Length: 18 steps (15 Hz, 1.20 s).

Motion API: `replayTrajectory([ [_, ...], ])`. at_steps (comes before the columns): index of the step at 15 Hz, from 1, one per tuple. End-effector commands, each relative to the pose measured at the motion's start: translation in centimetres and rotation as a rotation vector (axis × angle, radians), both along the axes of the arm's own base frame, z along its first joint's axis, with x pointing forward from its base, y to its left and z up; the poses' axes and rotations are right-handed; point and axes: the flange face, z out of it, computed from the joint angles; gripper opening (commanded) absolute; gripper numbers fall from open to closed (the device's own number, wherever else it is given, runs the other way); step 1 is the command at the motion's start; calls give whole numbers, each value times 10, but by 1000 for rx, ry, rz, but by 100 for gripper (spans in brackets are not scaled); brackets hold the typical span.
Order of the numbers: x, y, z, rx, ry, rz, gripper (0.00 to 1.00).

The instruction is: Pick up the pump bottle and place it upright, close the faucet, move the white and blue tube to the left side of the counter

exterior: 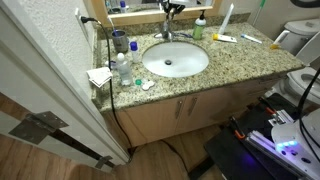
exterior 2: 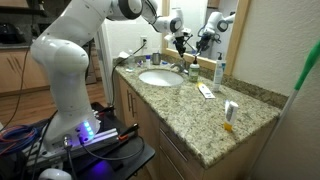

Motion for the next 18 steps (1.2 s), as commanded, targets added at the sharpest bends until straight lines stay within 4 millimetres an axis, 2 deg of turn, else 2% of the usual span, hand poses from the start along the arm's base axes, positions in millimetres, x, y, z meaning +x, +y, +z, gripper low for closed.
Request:
replayTrajectory([
  [1, 1, -3, 3, 4, 10, -7, 7],
  [8, -11, -6, 2, 82, 115, -38, 7],
  [12, -19, -5, -10, 112, 181, -48, 7],
  [18, -26, 0, -37, 105, 243, -59, 7],
])
